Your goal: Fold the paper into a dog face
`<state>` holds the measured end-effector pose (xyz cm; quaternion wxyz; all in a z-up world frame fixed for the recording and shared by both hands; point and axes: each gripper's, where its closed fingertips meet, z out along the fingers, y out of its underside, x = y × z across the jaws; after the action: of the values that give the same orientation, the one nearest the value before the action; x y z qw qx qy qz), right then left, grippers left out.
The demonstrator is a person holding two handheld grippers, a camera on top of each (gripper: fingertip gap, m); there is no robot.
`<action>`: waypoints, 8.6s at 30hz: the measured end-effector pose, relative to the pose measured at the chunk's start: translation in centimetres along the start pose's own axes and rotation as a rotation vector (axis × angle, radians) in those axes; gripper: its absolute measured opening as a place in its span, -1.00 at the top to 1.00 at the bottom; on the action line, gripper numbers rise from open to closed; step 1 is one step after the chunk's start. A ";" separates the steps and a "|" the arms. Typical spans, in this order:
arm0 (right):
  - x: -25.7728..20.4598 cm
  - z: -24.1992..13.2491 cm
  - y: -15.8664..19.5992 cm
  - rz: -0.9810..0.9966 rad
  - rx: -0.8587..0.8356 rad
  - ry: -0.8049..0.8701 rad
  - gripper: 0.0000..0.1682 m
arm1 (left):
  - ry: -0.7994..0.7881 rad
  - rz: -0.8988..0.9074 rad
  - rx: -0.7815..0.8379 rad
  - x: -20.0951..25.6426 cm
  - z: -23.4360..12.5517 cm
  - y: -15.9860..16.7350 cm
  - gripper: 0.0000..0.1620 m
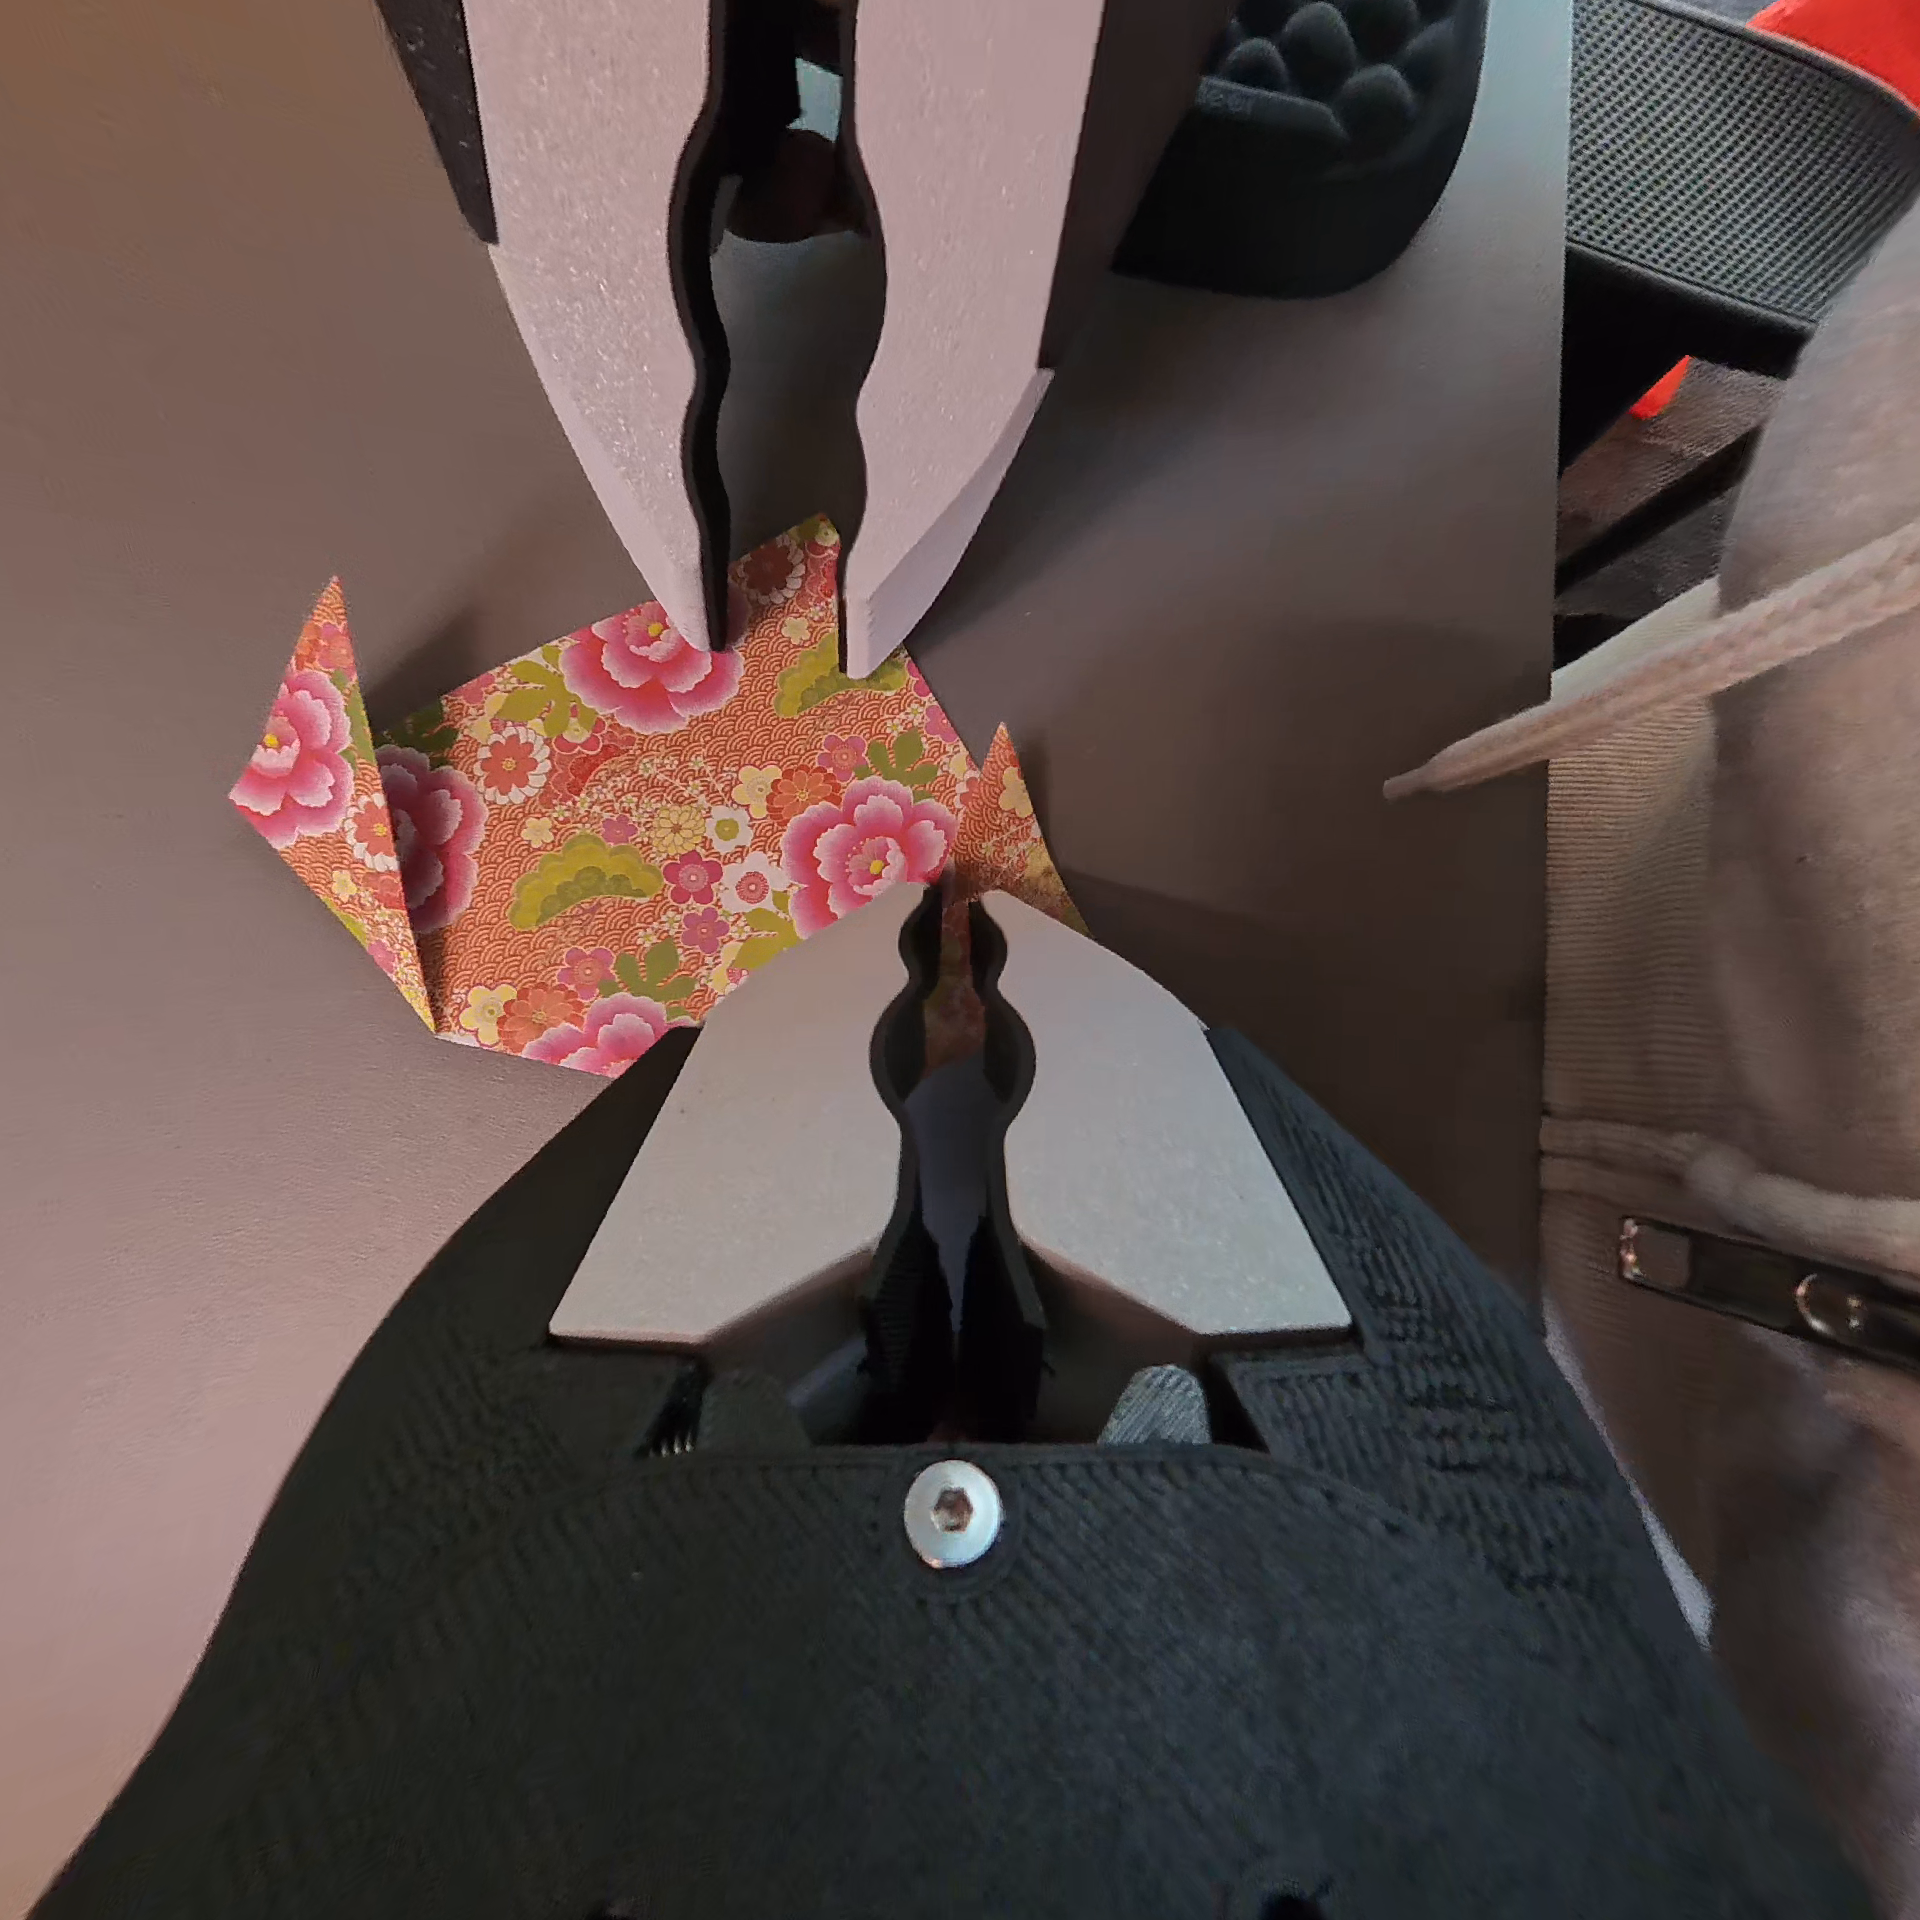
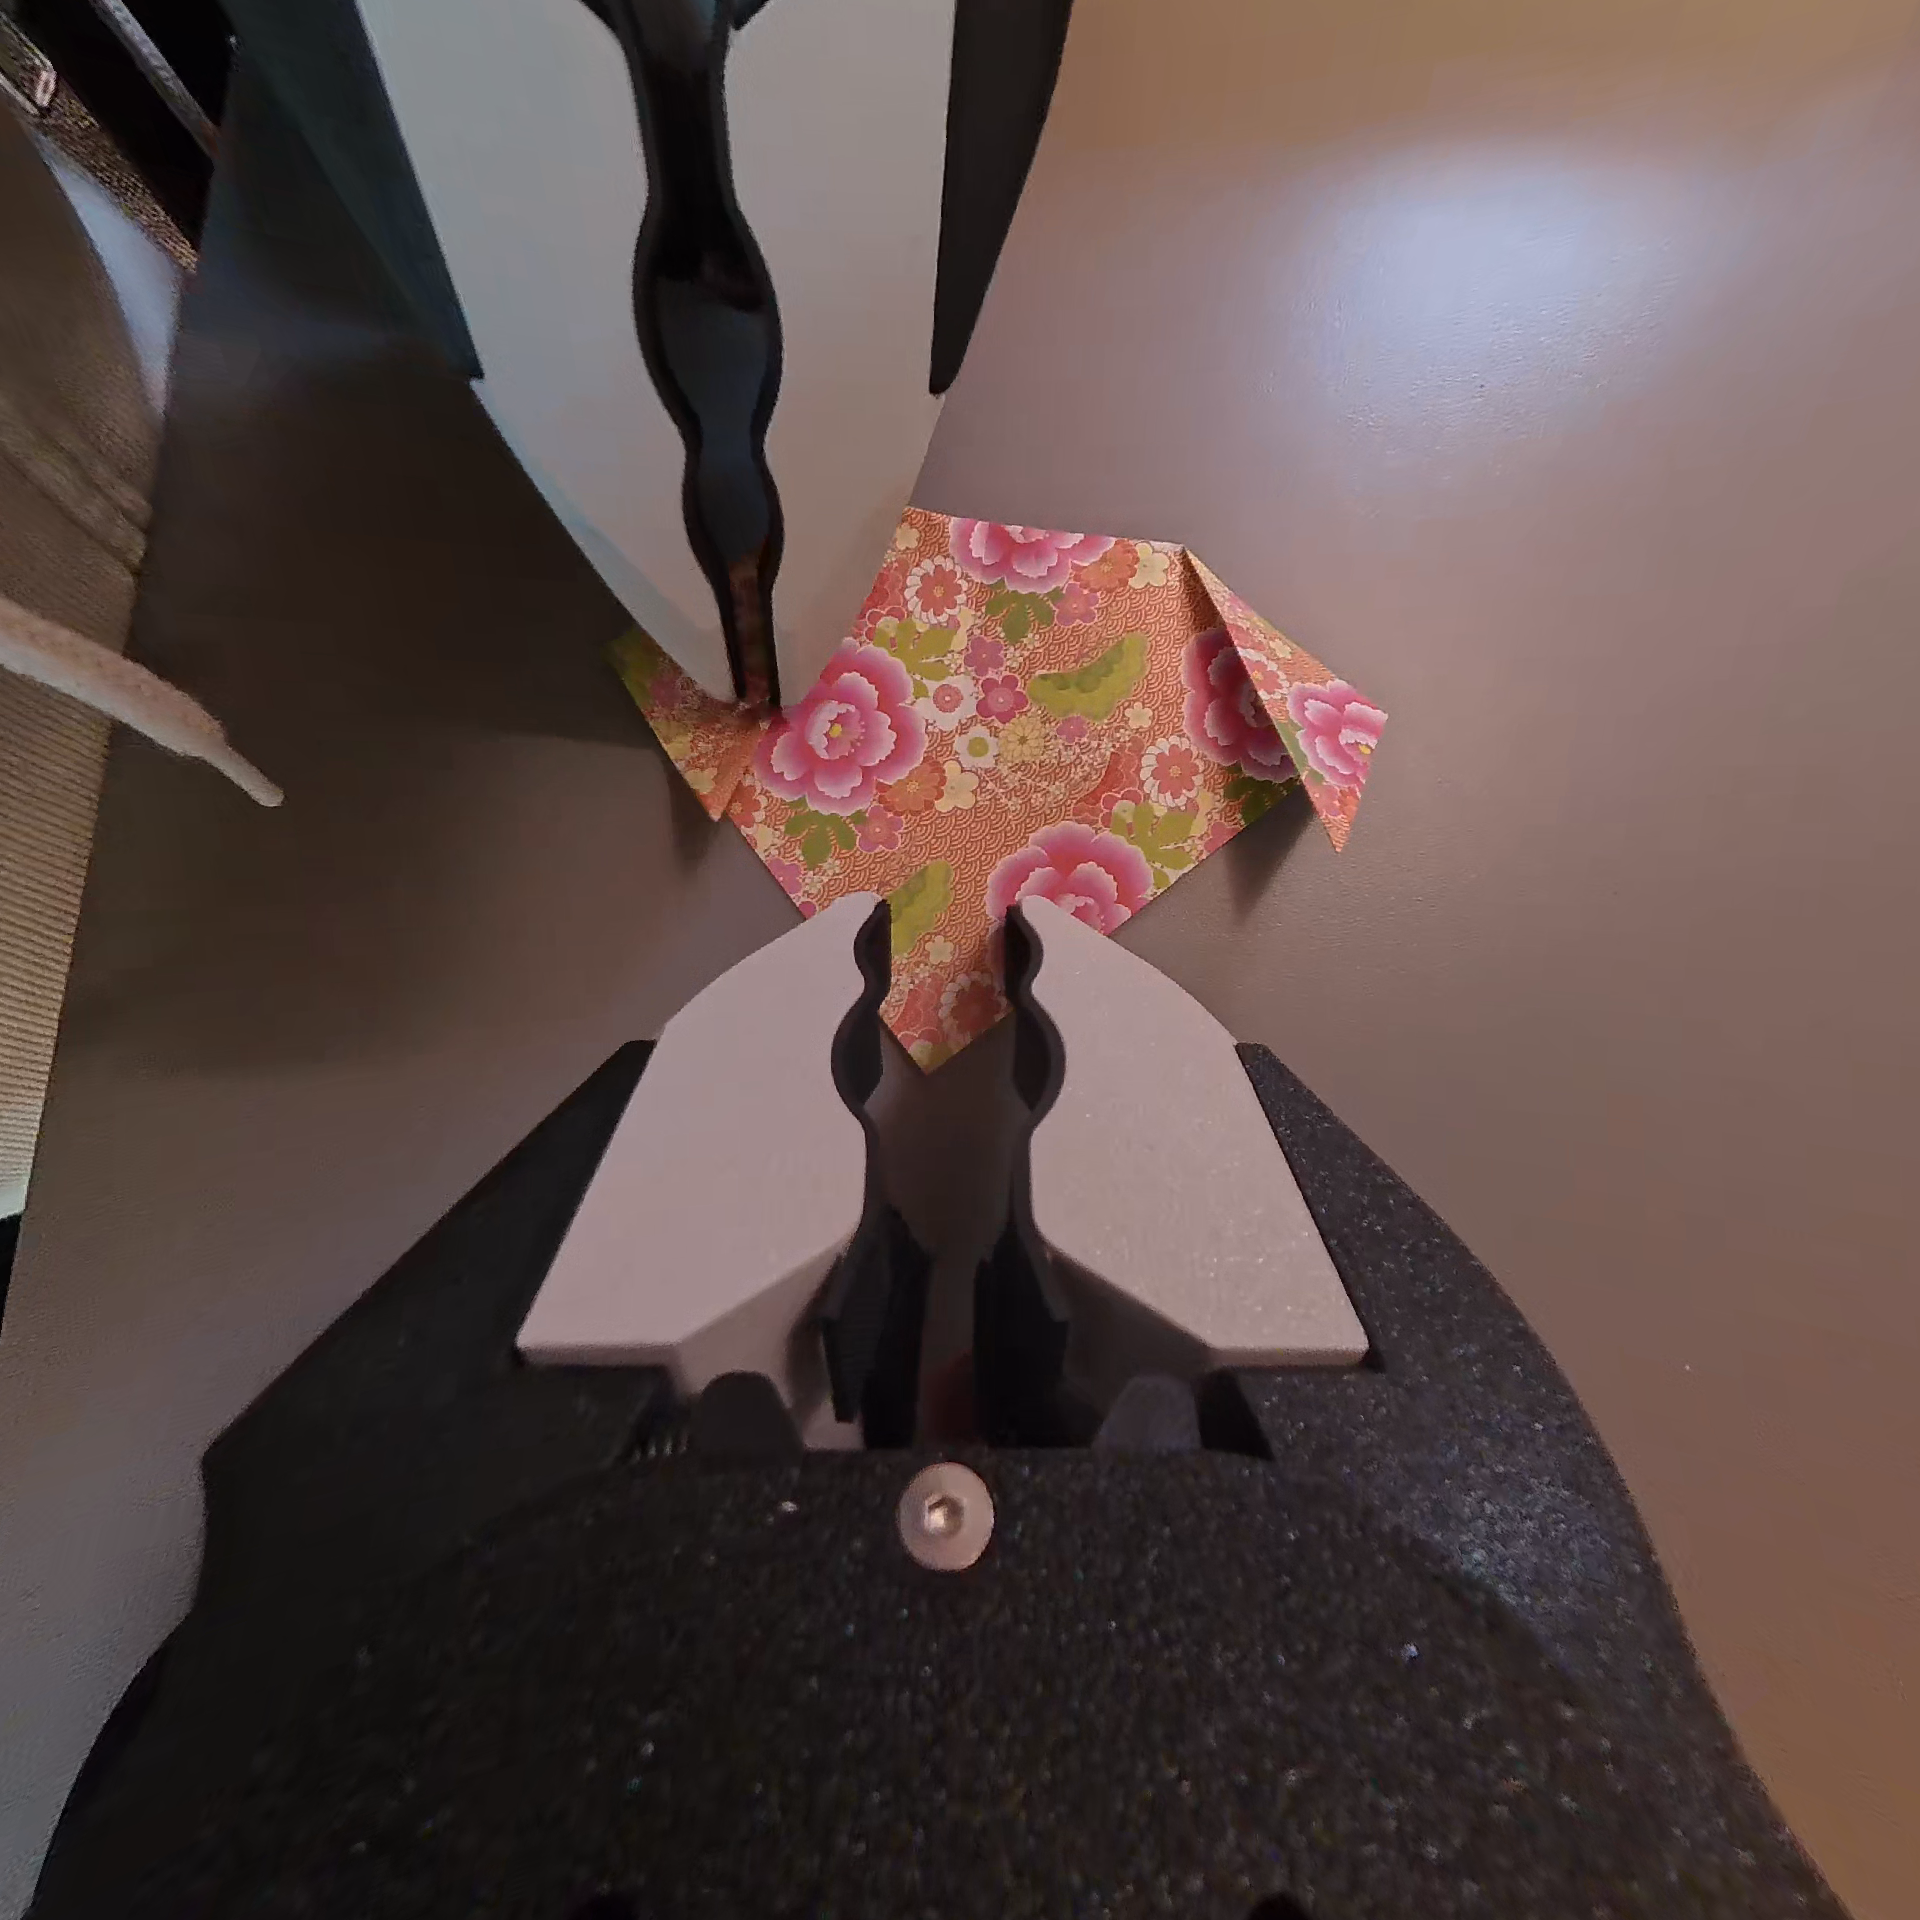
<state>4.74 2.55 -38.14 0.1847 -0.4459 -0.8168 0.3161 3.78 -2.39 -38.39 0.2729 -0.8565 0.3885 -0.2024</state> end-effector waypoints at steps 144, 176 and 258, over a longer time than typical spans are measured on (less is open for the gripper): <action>-9.5 -1.0 -3.7 0.417 -0.045 -0.597 1.00 | 0.020 -0.127 0.035 1.1 -0.7 1.2 0.98; -6.5 2.5 -3.0 0.515 -0.091 -0.495 1.00 | -0.071 -0.044 0.112 1.9 -1.8 0.3 1.00; -4.6 -3.3 -3.8 0.202 0.146 -0.150 0.49 | -0.282 -0.046 0.137 -1.4 -7.1 1.9 1.00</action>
<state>6.82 -1.66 -33.22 0.1223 -0.4865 -0.7541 0.4239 -2.12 -4.54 -34.32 0.3780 -0.8644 0.3120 -0.1125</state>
